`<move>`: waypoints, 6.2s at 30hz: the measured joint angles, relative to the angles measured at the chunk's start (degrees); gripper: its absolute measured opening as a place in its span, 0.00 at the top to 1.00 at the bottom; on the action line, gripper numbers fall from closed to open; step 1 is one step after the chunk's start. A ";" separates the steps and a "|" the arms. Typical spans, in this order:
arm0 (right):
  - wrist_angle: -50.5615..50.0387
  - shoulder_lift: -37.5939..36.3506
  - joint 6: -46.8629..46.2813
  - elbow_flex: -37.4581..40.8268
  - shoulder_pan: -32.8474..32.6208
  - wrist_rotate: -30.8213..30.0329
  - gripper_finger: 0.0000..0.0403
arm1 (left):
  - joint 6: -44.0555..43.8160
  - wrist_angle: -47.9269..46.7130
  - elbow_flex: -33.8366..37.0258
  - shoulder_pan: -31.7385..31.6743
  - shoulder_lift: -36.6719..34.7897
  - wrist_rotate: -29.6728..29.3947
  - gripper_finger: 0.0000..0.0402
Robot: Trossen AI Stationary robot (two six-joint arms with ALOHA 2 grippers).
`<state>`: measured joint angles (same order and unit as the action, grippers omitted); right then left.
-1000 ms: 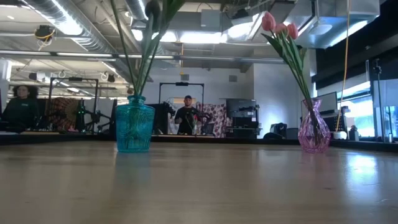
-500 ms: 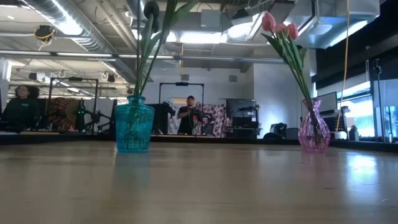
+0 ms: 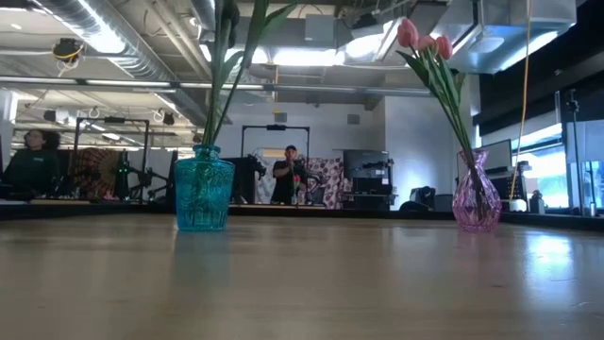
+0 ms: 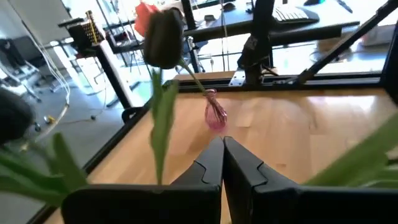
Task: Sort flowers into vase by color
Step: Adjust the black tulip in the blue vase, then return to Home Position
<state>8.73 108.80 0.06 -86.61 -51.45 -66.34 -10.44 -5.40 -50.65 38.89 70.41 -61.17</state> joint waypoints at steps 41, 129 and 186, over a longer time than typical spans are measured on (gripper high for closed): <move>-22.36 -0.01 -22.30 -0.02 9.06 10.46 0.41 | -5.96 3.54 0.00 -5.14 22.63 -13.30 0.75; 5.86 -37.80 -3.75 43.63 27.37 50.84 0.99 | -1.71 42.71 36.75 -19.33 -16.84 32.19 0.99; 2.52 -98.67 -12.14 81.14 53.94 70.65 1.00 | -0.25 8.19 49.96 -24.44 -70.29 43.18 0.99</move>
<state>11.25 10.13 -12.08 -5.46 2.49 4.31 -10.68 2.78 -0.69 14.45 0.12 -17.99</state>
